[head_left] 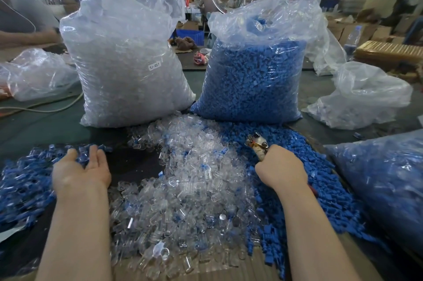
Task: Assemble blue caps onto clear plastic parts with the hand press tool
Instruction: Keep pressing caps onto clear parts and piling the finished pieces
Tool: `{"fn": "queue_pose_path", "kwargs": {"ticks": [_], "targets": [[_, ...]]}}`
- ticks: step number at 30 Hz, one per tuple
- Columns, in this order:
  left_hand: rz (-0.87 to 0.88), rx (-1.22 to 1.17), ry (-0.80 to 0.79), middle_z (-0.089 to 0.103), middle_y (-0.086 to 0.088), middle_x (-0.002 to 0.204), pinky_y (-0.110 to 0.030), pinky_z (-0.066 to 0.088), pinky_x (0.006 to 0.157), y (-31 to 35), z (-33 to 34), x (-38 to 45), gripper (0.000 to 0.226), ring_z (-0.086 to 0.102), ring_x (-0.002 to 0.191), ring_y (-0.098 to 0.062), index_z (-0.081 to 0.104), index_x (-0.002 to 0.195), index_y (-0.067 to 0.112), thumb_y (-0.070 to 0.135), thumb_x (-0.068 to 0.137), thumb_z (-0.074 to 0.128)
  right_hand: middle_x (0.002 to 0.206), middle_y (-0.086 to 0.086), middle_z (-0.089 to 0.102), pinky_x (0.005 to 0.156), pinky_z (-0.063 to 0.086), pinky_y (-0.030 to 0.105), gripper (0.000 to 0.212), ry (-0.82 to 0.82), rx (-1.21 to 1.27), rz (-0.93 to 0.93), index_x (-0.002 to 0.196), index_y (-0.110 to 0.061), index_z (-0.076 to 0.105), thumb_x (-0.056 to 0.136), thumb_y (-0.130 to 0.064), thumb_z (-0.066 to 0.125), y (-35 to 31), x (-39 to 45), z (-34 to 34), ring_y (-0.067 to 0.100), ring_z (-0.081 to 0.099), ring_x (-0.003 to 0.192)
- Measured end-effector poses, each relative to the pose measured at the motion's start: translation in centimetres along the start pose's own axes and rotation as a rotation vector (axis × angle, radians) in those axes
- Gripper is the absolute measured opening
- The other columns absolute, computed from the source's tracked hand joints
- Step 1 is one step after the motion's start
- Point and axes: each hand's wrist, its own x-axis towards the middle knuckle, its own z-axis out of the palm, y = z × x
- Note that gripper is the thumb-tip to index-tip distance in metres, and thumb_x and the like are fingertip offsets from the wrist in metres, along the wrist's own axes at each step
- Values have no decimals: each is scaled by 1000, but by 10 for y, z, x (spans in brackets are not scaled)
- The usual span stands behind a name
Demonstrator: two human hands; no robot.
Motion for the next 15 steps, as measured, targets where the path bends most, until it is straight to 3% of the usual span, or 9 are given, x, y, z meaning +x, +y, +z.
{"fn": "queue_pose_path", "kwargs": {"ticks": [2, 4, 6, 9, 12, 15], "targets": [[-38, 153, -83, 52, -6, 136, -28, 58, 81, -2, 0, 7, 34, 63, 107, -17, 48, 135, 13, 17, 101, 50, 78, 2, 48, 64, 41, 34, 15, -11, -12, 5, 82, -16, 43, 87, -20, 57, -1, 0, 0, 18, 44, 63], [-32, 486, -213, 63, -1, 117, -25, 51, 70, -11, 3, 6, 12, 63, 90, -10, 58, 109, 16, 17, 100, 50, 78, 2, 47, 65, 41, 34, 13, -11, -18, 4, 87, -16, 45, 87, -19, 57, -1, -1, 0, 18, 43, 63], [75, 819, -358, 69, 1, 104, -25, 46, 70, -23, 7, 1, 7, 63, 84, -9, 61, 96, 20, 17, 97, 56, 77, 2, 48, 64, 41, 34, 15, -7, -24, -1, 84, -16, 45, 86, -20, 58, -1, -1, 0, 18, 44, 63], [299, 1368, -493, 69, -1, 104, -27, 44, 72, -42, 4, -2, 16, 62, 90, -12, 67, 107, 22, 15, 93, 62, 75, 1, 49, 61, 41, 32, 19, 6, -30, -9, 77, -18, 43, 85, -20, 60, -1, -1, 2, 18, 45, 62], [429, 1884, -543, 64, -5, 116, -29, 46, 76, -60, 0, -1, 41, 61, 91, -19, 57, 133, 16, 15, 92, 59, 75, 0, 45, 60, 38, 32, 13, 28, -34, -35, 87, -17, 46, 86, -20, 58, 0, 2, 3, 17, 43, 62], [528, 2109, -588, 59, -7, 130, -34, 50, 88, -69, -2, 1, 48, 61, 105, -25, 51, 140, 19, 15, 92, 56, 75, -2, 42, 63, 37, 33, 14, 37, -23, -81, 96, -19, 47, 85, -19, 56, 0, 4, 5, 24, 47, 72]]}}
